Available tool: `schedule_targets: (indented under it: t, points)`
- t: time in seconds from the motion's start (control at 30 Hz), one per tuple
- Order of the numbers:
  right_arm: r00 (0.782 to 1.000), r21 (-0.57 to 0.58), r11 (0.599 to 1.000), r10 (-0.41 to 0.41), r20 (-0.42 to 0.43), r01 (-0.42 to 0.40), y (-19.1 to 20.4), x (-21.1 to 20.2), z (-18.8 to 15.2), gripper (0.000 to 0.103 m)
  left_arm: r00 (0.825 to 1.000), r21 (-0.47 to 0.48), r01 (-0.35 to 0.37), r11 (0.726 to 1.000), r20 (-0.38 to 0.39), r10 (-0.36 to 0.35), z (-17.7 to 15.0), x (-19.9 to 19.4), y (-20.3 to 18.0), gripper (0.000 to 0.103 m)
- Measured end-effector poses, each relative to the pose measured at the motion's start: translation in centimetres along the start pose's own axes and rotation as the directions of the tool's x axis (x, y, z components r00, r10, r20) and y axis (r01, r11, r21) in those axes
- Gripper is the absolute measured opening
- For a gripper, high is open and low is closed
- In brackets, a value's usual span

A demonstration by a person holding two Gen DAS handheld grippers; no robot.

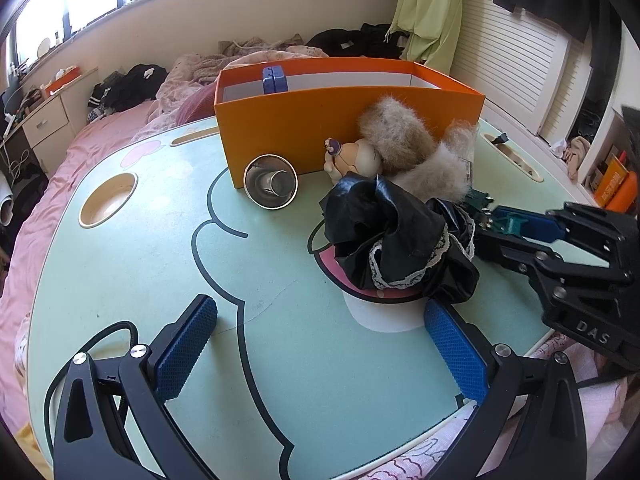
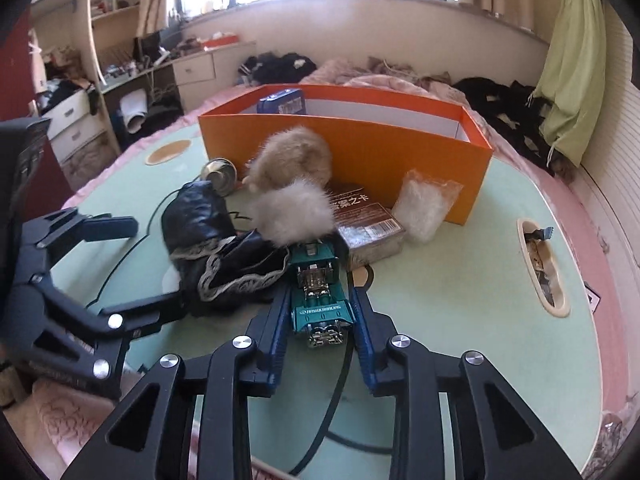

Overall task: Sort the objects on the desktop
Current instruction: 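Grasp the green toy car with the right gripper while the left grasps the black lace cloth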

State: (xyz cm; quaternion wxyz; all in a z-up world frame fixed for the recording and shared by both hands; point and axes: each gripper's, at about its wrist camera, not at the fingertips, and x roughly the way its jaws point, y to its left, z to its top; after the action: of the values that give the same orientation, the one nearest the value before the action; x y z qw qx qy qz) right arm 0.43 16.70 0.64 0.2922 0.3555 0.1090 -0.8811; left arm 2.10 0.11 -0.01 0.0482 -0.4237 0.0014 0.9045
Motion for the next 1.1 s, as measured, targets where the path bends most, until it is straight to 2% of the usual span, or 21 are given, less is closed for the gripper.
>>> schedule_targets:
  t: [0.2,0.3,0.5,0.53,0.6,0.63,0.67,0.73,0.8,0.87,0.93,0.97,1.0,1.03,1.07,1.1]
  points:
    - [0.999,0.129,0.992,0.008,0.049,-0.015,-2.6,-2.0,-2.0,0.029,1.0,0.004,-0.001,1.0,-0.001,0.001,0.0,-0.1,-0.1,0.103]
    - [0.999,0.12,0.993,0.001,0.045,-0.006,-3.0,-2.3,-2.1,0.029,1.0,0.013,0.018,1.0,0.022,-0.019,0.3,-0.7,-0.3,0.103]
    - [0.998,0.121,0.993,-0.006,0.057,-0.001,-3.1,-2.4,-2.2,0.032,0.991,-0.018,0.12,0.993,0.06,-0.119,2.6,-1.6,-0.7,0.103]
    - [0.998,0.12,0.993,-0.013,0.056,0.006,-3.1,-2.4,-2.2,0.034,0.991,-0.01,0.124,0.992,0.056,-0.123,3.0,-1.4,-1.1,0.103]
    - [0.998,0.12,0.993,-0.027,0.058,0.02,-3.2,-2.3,-2.2,0.058,0.99,0.026,0.126,0.992,0.055,-0.128,3.5,-1.2,-1.9,0.102]
    - [0.998,0.124,0.992,-0.027,0.06,0.02,-3.2,-2.4,-2.2,0.063,0.99,0.052,0.128,0.99,0.059,-0.131,3.5,-1.2,-2.4,0.095]
    - [0.998,0.128,0.992,-0.026,0.064,0.018,-3.3,-2.4,-2.3,0.065,0.99,0.074,0.126,0.989,0.057,-0.13,3.5,-1.2,-2.8,0.078]
    - [0.997,0.131,0.991,-0.034,0.064,0.025,-3.3,-2.3,-2.3,0.065,0.991,0.107,0.129,0.986,0.034,-0.133,3.4,-0.7,-3.5,0.054]
    - [0.997,0.128,0.991,-0.042,0.063,0.034,-3.2,-2.3,-2.3,0.065,0.989,0.121,0.136,0.983,0.045,-0.143,3.2,-0.9,-3.8,0.049]
    - [0.997,0.123,0.992,-0.048,0.065,0.039,-3.1,-2.3,-2.2,0.065,0.987,0.128,0.137,0.982,0.067,-0.146,3.0,-1.4,-3.8,0.039]
    - [0.996,0.118,0.992,-0.057,0.074,0.048,-3.0,-2.4,-2.1,0.065,0.985,0.137,0.138,0.981,0.086,-0.15,2.9,-1.9,-3.7,0.036]
    - [0.995,0.114,0.992,-0.06,0.074,0.052,-2.9,-2.4,-2.1,0.065,0.985,0.142,0.134,0.981,0.091,-0.148,2.7,-2.1,-3.6,0.035]
    - [0.995,0.108,0.993,-0.063,0.074,0.054,-2.8,-2.4,-2.1,0.059,0.985,0.147,0.135,0.98,0.09,-0.149,2.5,-2.3,-3.6,0.035]
    - [0.996,0.1,0.994,-0.06,0.067,0.053,-2.7,-2.2,-2.1,0.051,0.985,0.149,0.135,0.98,0.088,-0.149,2.3,-2.4,-3.6,0.035]
    - [0.997,0.096,0.994,-0.052,0.057,0.047,-2.6,-2.0,-2.1,0.029,0.985,0.15,0.135,0.979,0.092,-0.149,2.1,-2.5,-3.4,0.034]
    - [0.997,0.092,0.995,-0.051,0.058,0.045,-2.6,-2.0,-2.1,0.028,0.984,0.151,0.137,0.979,0.094,-0.152,1.9,-2.7,-3.3,0.034]
